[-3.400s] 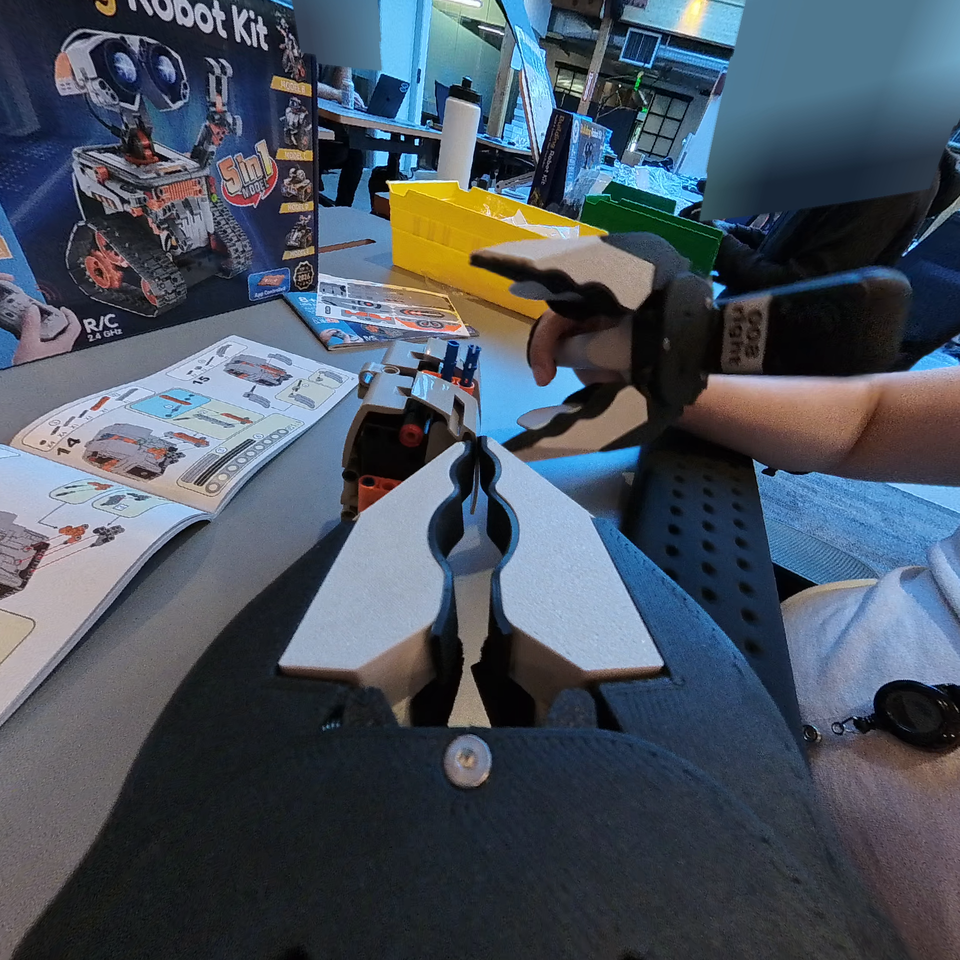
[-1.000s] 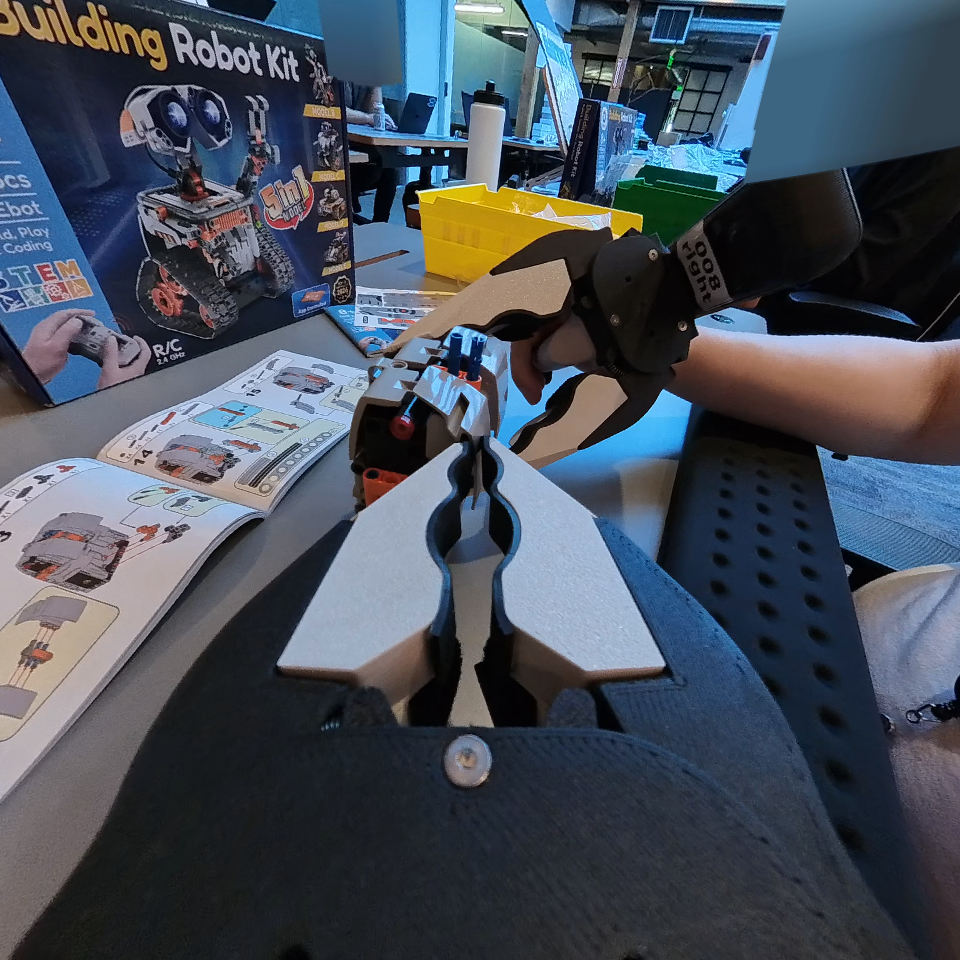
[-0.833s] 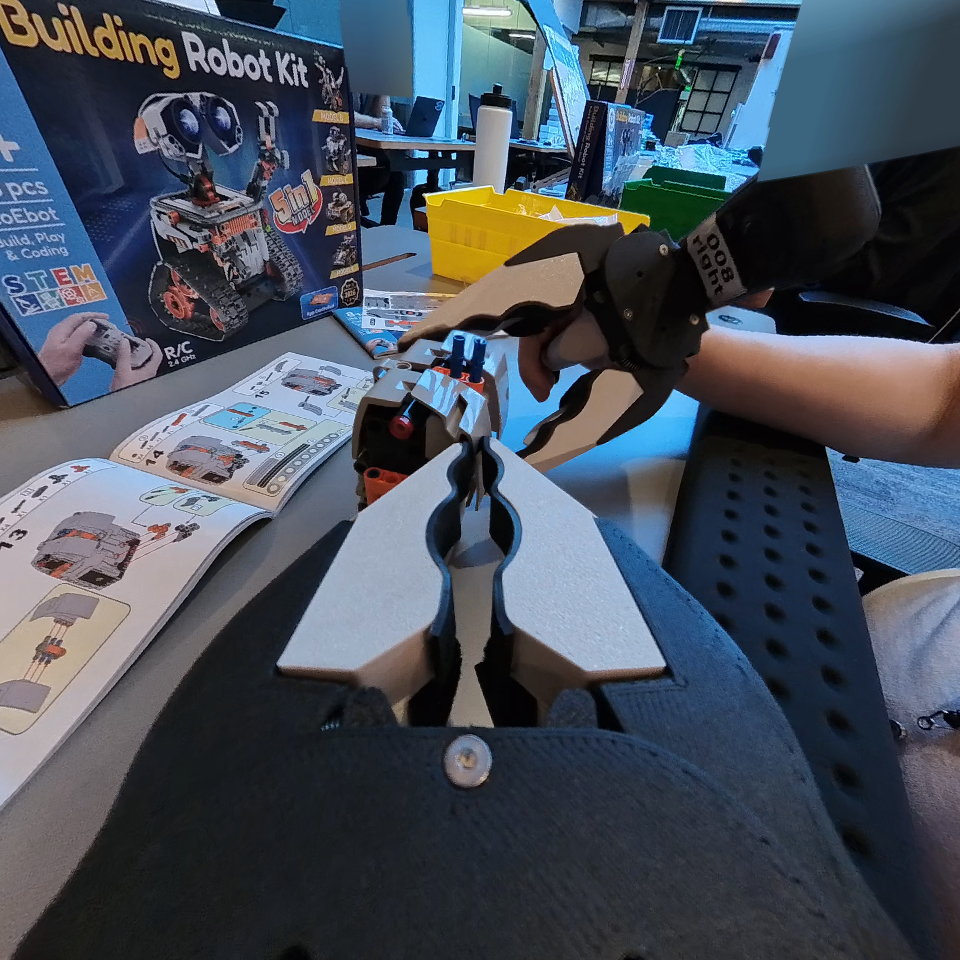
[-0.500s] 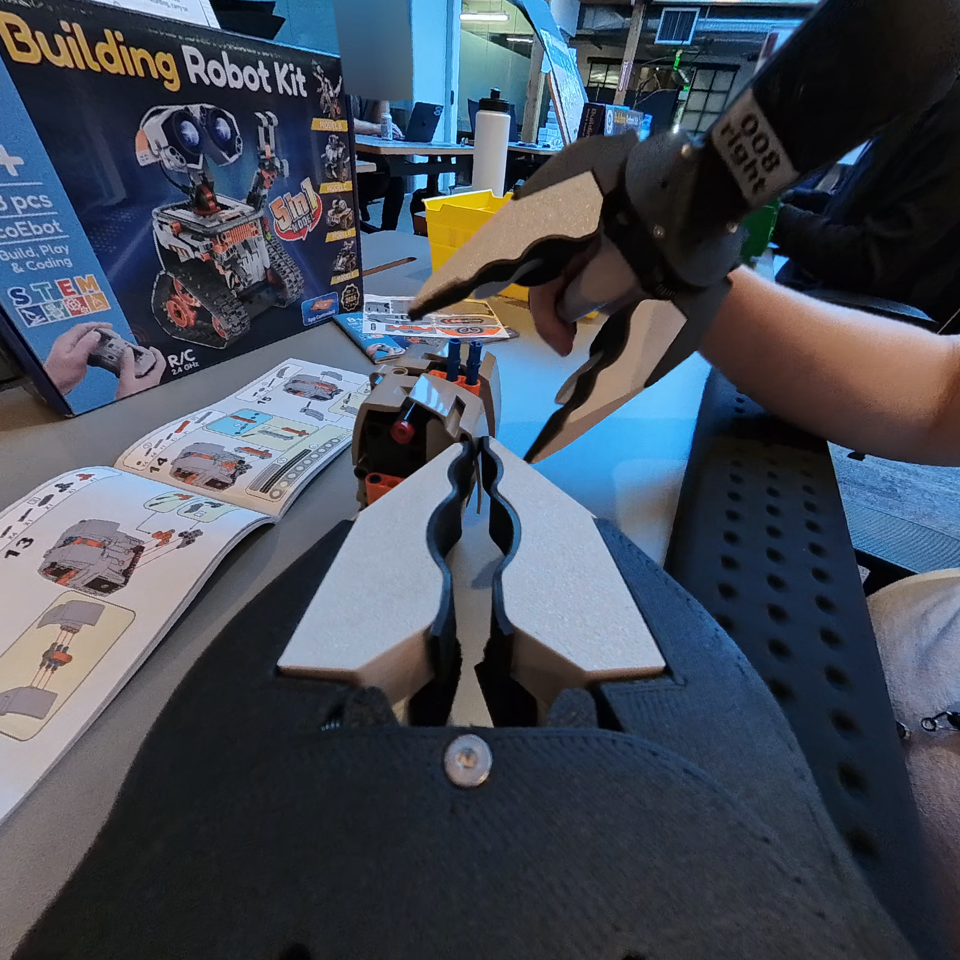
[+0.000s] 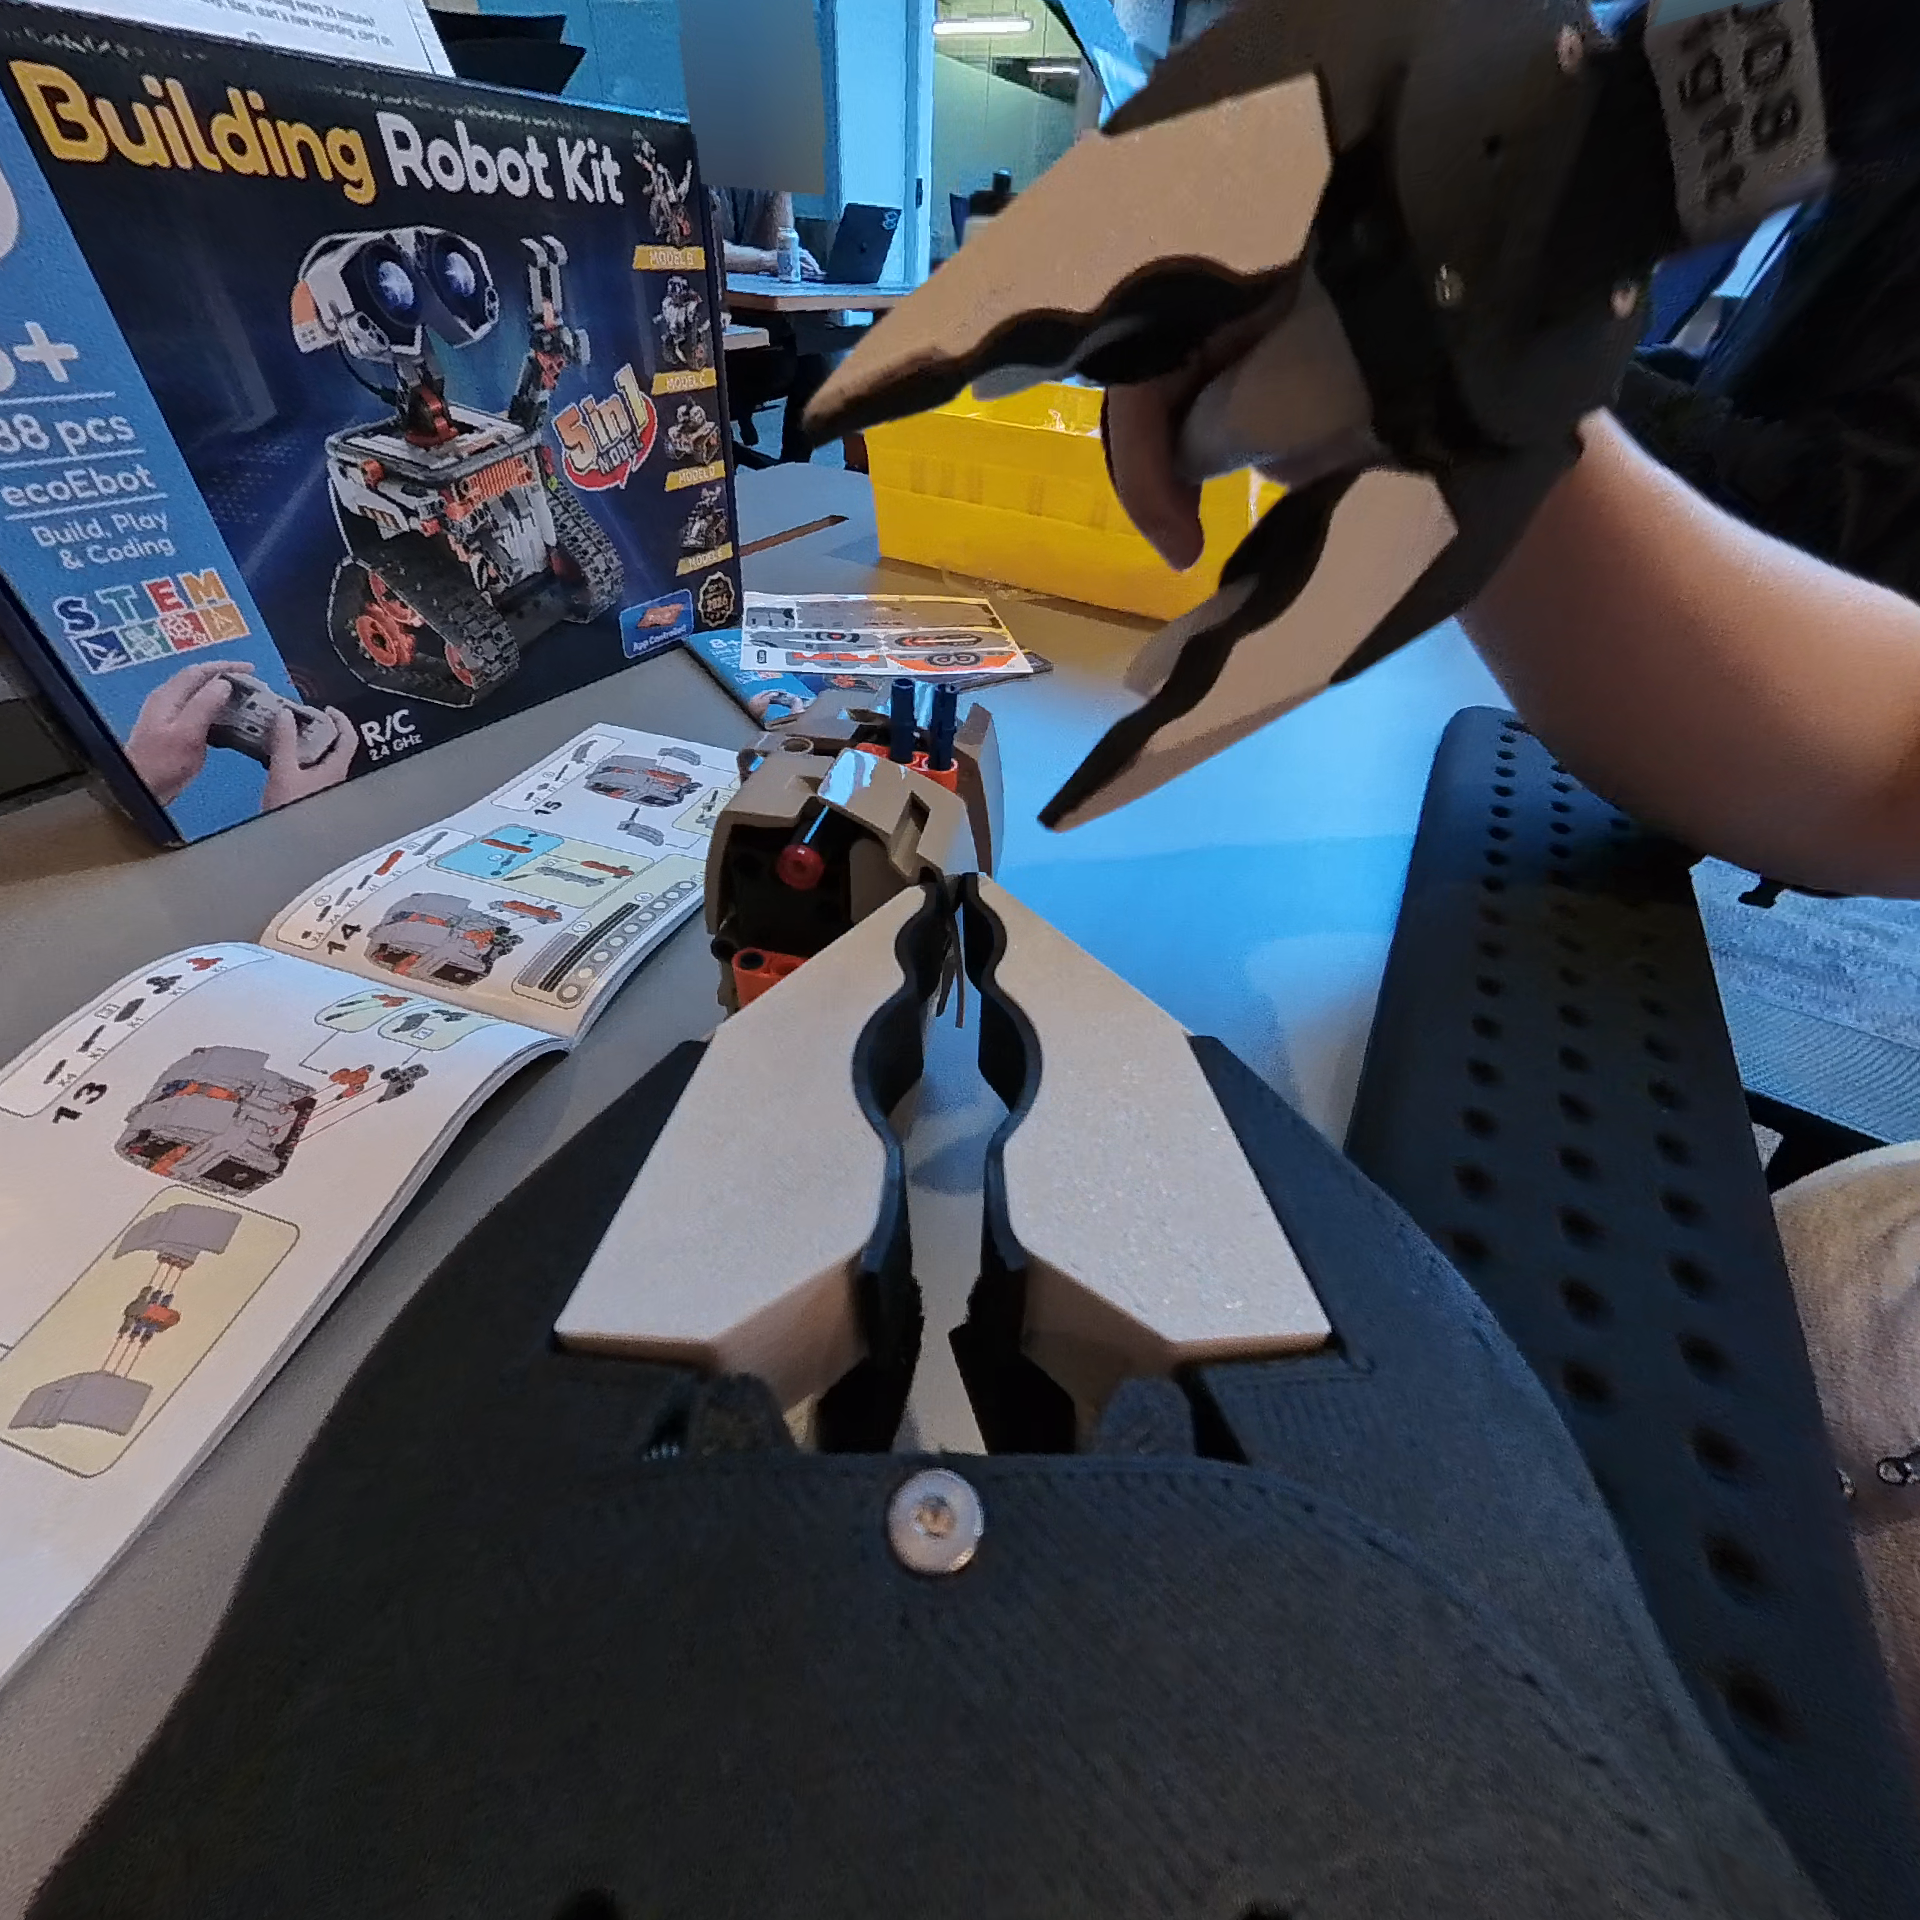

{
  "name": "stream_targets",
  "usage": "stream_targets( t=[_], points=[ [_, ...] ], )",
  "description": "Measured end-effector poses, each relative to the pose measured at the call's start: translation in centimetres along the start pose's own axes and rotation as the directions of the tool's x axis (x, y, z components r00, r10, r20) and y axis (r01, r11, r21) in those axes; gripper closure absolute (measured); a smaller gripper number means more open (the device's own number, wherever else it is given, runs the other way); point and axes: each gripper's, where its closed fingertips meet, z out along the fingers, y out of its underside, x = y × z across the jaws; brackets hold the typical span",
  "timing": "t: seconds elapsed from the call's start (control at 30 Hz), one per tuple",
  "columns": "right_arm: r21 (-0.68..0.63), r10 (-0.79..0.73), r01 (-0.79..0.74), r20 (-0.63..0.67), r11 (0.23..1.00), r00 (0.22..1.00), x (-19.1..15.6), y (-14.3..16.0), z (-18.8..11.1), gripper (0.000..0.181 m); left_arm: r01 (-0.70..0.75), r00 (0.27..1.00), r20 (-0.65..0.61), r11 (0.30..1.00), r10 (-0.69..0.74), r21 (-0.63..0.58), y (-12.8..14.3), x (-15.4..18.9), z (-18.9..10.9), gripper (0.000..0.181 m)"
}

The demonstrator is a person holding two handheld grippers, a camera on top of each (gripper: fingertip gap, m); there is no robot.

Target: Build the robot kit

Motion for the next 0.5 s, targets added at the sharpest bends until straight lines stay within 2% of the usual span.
stream_targets(
  t=[0.17,0.27,0.37,0.5],
  points=[
    [0.090,-0.084,0.104,-0.209,0.990,0.974,-1.1,-0.8,0.1,0.106,-0.016,1.000,0.009,1.000,0.016,-0.001,0.0,0.0,0.1,0.181],
    [0.046,-0.144,0.164,-0.285,0.985,0.947,-1.5,-0.1,0.5,0.112,-0.028,1.000,0.012,1.000,0.028,-0.004,0.0,0.1,0.1,0.181],
    [0.037,-0.157,0.177,-0.306,0.984,0.939,-1.8,0.1,0.8,0.119,-0.038,0.999,0.020,0.999,0.038,-0.007,0.0,0.0,0.2,0.181],
    [-0.013,-0.172,0.176,-0.304,0.984,0.937,-1.5,0.7,1.0,0.118,-0.032,0.999,0.017,0.999,0.032,-0.007,0.1,0.0,0.1,0.181]
  ],
)
